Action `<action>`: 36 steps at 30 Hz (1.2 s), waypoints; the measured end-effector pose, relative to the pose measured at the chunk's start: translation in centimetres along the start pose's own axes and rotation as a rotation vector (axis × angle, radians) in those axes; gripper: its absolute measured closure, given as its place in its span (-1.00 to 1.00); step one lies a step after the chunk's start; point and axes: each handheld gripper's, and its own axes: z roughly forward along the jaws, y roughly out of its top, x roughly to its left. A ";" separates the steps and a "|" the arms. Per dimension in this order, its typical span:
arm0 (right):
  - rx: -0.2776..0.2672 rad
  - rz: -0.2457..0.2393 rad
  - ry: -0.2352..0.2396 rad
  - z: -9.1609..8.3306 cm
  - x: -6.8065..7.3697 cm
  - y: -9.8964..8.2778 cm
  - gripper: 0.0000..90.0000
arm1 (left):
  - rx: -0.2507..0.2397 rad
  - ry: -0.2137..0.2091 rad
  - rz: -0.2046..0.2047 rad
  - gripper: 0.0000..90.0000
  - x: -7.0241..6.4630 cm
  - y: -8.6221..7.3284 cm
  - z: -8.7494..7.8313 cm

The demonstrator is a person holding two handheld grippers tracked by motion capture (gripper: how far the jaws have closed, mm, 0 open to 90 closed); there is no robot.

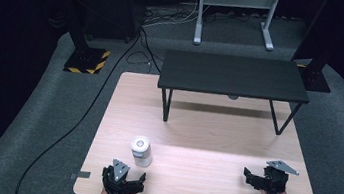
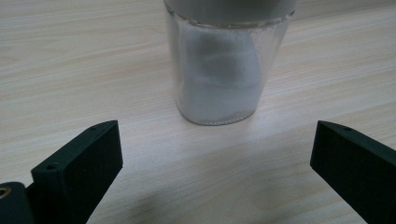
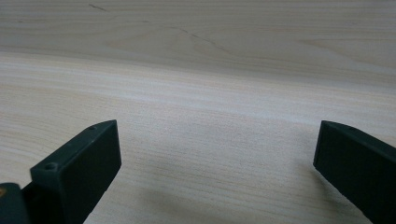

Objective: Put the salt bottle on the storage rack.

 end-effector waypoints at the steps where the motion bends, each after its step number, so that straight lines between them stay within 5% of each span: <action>1: -0.003 0.000 -0.001 0.0 0.0 -0.1 -1.00 | -0.002 0.001 -0.004 -0.96 -0.1 0.1 0.1; 32: 0.003 -0.004 -0.002 0.0 0.1 0.1 -1.00 | -0.082 -0.005 -0.032 -0.97 -0.5 2.3 5.0; 33: 0.003 -0.007 -0.002 0.0 0.1 0.0 -1.00 | -0.105 -0.017 -0.034 -0.91 -0.3 2.0 5.3; 35: 0.004 -0.011 -0.005 0.0 0.2 0.1 -1.00 | -0.107 0.004 -0.023 -0.36 -0.5 2.0 5.6; 36: 0.004 -0.012 -0.006 0.0 0.2 0.1 -1.00 | -0.106 0.014 -0.021 -0.35 -0.7 2.1 5.7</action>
